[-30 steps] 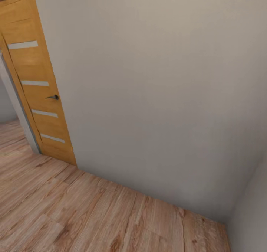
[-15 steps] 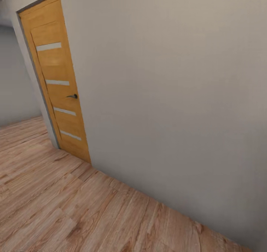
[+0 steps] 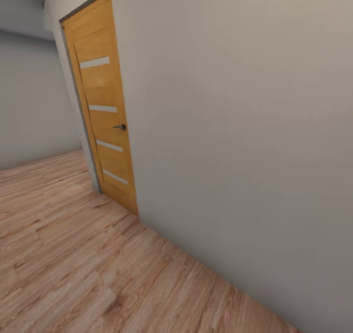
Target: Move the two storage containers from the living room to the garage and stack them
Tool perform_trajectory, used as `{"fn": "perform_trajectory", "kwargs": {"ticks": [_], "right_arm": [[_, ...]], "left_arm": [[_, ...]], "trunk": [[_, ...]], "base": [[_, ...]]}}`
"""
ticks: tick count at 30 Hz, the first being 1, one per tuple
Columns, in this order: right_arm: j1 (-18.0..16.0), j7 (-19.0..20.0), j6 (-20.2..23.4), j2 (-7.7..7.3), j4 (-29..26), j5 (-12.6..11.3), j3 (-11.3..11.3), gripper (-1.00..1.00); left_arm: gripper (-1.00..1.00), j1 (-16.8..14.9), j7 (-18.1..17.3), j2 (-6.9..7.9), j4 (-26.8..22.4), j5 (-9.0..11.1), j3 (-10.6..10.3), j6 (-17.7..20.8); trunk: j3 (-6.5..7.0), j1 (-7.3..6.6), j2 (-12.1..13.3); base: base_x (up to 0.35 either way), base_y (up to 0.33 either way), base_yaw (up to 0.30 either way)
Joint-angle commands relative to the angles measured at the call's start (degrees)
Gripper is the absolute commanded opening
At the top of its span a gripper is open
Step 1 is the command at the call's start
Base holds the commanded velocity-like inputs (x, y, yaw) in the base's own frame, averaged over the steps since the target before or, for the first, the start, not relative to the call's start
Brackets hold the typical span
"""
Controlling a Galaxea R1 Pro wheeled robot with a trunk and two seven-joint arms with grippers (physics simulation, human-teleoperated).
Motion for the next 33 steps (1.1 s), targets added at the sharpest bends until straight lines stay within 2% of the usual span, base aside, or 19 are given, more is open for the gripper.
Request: {"fn": "perform_trajectory", "kwargs": {"ticks": [1, 33], "right_arm": [[-0.1, -0.1, -0.3, 0.03, 0.1, -0.6, 0.4, 1.0], [-0.1, -0.4, -0.8, -0.05, 0.1, -0.4, 0.6, 1.0]], "left_arm": [[1.0, 0.0, 0.0, -0.03, 0.0, 0.4, 0.3, 0.0], [1.0, 0.0, 0.0, 0.0, 0.0, 0.5, 0.4, 0.0]], "trunk": [[-0.05, 0.03, 0.0], [-0.05, 0.03, 0.0]], "base": [[0.276, 0.0, 0.279], [0.263, 0.0, 0.289]]}}
